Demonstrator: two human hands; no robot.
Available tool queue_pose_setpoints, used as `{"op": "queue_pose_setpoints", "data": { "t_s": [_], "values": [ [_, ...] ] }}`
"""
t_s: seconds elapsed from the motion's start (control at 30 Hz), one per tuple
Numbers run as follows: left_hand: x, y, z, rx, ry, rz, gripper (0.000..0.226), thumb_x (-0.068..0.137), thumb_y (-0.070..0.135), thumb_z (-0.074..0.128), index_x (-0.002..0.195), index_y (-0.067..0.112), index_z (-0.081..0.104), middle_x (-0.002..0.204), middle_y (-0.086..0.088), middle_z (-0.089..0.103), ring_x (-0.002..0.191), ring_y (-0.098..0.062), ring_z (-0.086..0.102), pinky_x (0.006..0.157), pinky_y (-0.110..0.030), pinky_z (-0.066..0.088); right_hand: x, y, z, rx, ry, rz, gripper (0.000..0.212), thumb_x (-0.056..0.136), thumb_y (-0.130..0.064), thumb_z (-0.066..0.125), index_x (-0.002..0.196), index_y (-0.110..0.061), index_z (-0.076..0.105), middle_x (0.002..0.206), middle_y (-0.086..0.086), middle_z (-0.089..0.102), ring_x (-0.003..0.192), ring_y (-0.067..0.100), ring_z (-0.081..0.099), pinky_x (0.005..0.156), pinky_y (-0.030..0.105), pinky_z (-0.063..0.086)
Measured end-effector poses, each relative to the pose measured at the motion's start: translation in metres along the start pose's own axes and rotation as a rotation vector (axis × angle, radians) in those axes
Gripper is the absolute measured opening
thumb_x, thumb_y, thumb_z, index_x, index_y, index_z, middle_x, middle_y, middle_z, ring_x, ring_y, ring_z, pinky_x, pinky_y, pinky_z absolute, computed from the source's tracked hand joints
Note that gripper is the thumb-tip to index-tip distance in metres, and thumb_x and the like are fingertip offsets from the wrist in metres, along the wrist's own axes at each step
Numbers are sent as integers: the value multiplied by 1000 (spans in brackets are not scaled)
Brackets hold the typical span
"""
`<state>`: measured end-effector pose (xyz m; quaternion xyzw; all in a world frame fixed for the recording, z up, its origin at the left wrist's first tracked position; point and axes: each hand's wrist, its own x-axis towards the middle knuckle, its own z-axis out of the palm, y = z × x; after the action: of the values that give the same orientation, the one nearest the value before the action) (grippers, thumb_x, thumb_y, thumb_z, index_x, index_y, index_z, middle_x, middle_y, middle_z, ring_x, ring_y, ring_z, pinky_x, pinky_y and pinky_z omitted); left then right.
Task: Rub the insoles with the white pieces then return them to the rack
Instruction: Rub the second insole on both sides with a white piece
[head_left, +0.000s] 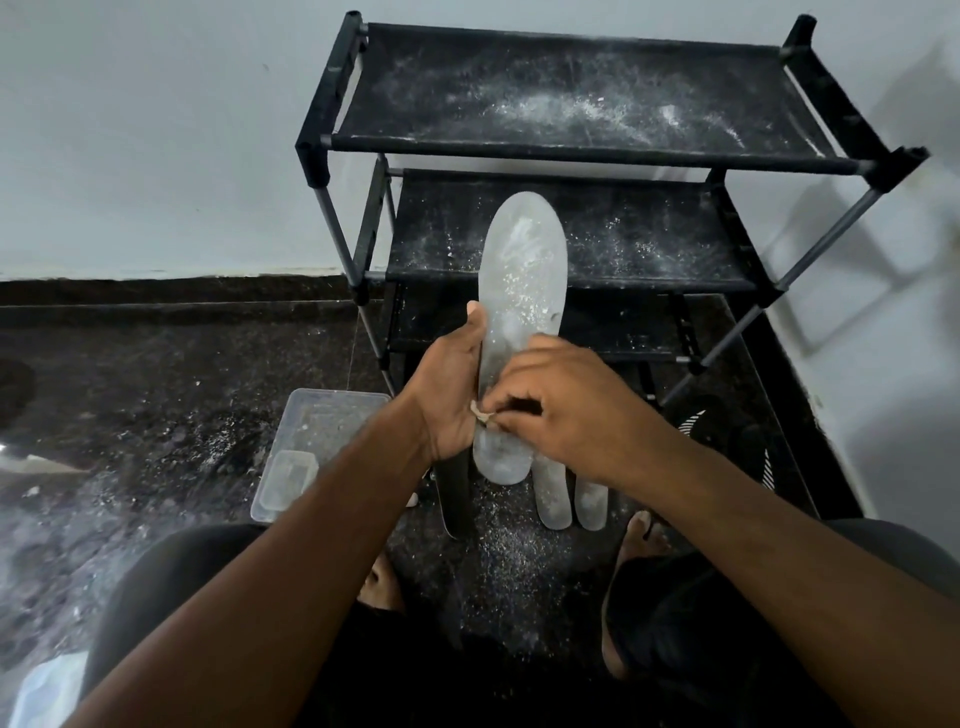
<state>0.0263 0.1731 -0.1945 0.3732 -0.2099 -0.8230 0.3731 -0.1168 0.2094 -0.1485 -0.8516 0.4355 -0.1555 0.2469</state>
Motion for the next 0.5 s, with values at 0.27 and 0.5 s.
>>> {"op": "queue_pose_setpoints", "data": {
  "t_s": [0.27,0.5],
  "values": [
    [1,0,0,-37,-32,-6,73,108,60,24,141,3,55,127,-24,67,114,-34,67,101,-44,55,-6,5,-4,44,-124,14,12,81,-32,77,92,-29,78,88,-20,62,88,-3,48,76,17,39],
    [0,1,1,-20,-8,-10,73,107,60,20,137,5,57,116,-23,71,95,-29,68,86,-41,60,-13,0,-1,28,-328,16,8,80,-27,80,87,-28,77,85,-22,59,84,-1,58,72,18,47]
  ]
}}
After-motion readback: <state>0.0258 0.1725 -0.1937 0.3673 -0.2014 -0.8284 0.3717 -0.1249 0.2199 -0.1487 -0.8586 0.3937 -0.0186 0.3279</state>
